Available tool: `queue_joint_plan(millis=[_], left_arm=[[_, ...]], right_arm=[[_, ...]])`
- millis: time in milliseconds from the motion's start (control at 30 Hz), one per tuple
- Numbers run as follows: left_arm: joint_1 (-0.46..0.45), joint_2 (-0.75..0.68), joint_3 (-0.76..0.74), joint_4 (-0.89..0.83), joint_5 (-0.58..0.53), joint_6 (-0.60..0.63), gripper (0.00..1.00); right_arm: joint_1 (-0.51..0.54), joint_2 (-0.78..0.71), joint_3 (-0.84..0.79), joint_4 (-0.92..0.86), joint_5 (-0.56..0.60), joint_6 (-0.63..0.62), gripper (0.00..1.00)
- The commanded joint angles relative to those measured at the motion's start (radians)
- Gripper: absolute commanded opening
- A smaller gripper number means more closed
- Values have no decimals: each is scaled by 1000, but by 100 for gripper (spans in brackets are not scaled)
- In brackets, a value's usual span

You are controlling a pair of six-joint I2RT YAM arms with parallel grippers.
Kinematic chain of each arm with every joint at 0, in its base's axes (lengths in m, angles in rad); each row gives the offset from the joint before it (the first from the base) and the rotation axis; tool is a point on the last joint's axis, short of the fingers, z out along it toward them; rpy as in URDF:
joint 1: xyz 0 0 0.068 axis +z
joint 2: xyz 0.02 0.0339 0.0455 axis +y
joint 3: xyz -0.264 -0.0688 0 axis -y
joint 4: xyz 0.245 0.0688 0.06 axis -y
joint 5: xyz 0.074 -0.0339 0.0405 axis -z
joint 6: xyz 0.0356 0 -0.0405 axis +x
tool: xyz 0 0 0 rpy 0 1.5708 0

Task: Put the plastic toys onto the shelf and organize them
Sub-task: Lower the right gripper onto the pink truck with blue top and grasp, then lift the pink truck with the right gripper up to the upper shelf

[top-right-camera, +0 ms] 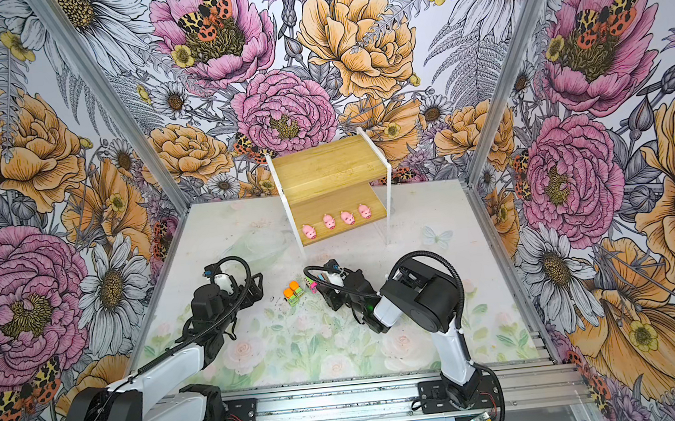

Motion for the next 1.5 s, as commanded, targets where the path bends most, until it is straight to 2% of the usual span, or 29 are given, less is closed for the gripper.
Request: queue_joint_plan(millis=[0, 300, 567, 900, 1067, 1200, 1333, 1467], left_arm=[[11, -1, 0, 11, 21, -4, 99], [11, -2, -1, 10, 18, -4, 99], [11, -4, -2, 10, 18, -5, 99], [12, 1, 0, 12, 20, -5, 99], [12, 2, 0, 13, 21, -5, 99], [12, -1, -2, 12, 20, -7, 99], [12, -3, -3, 12, 20, -5, 99], [11, 1, 0, 13, 23, -5, 99]], right_arm=[[-10, 27, 27, 31, -2, 16, 49], [-14, 51, 36, 33, -29, 27, 34], [-15, 11, -4, 37, -53, 36, 23], [-20, -115, -92, 19, -48, 39, 20], [-24, -205, -113, -85, -27, 12, 20], [-29, -208, -94, -174, -10, -4, 21], [-29, -207, -118, -145, -7, -2, 21], [-30, -280, -134, -201, 9, -14, 21]])
